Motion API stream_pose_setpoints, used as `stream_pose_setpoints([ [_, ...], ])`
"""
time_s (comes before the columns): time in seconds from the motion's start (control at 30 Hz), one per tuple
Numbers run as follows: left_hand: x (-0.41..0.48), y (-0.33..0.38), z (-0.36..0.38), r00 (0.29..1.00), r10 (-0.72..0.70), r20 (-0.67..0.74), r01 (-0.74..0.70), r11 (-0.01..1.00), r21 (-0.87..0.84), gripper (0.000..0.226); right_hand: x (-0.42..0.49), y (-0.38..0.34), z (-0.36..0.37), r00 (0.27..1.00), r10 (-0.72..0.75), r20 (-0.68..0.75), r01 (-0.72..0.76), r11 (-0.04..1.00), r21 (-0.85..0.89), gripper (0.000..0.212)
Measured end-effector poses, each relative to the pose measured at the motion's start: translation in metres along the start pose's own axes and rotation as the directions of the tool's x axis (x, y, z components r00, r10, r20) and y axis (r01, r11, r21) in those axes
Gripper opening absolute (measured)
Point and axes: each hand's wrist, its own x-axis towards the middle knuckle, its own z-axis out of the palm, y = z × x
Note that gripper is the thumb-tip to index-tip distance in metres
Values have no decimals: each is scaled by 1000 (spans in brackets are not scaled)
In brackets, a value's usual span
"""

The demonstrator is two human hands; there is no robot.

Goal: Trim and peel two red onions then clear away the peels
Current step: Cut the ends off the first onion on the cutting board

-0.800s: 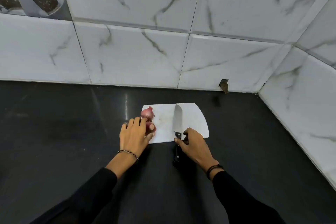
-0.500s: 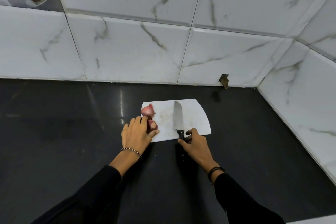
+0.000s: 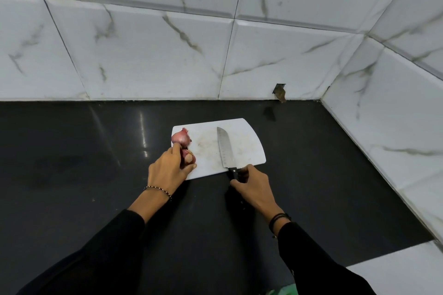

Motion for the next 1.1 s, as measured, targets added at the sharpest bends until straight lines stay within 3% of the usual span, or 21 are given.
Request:
stream_pose_setpoints([
  [0.27, 7, 9, 1, 998, -14, 54, 15, 1000, -13, 55, 11, 2, -5, 998, 28, 56, -25, 998, -57, 39],
  [0.6, 0, 55, 25, 995, 57, 80, -54, 998, -32, 55, 28, 3, -12, 996, -10, 90, 31, 973, -227, 33],
  [0.83, 16, 73, 38, 994, 82, 79, -78, 996, -49, 51, 51, 7, -35, 947, 14, 321, 14, 996, -86, 32],
  [1.0, 31, 86, 42, 994, 73, 80, -66, 995, -81, 55, 60, 13, -52, 938, -12, 347, 26, 999, -35, 33],
  [1.1, 38, 93, 43, 991, 76, 110, -63, 991, -118, 57, 61, 21, -54, 934, 8, 356, -42, 995, 86, 37],
])
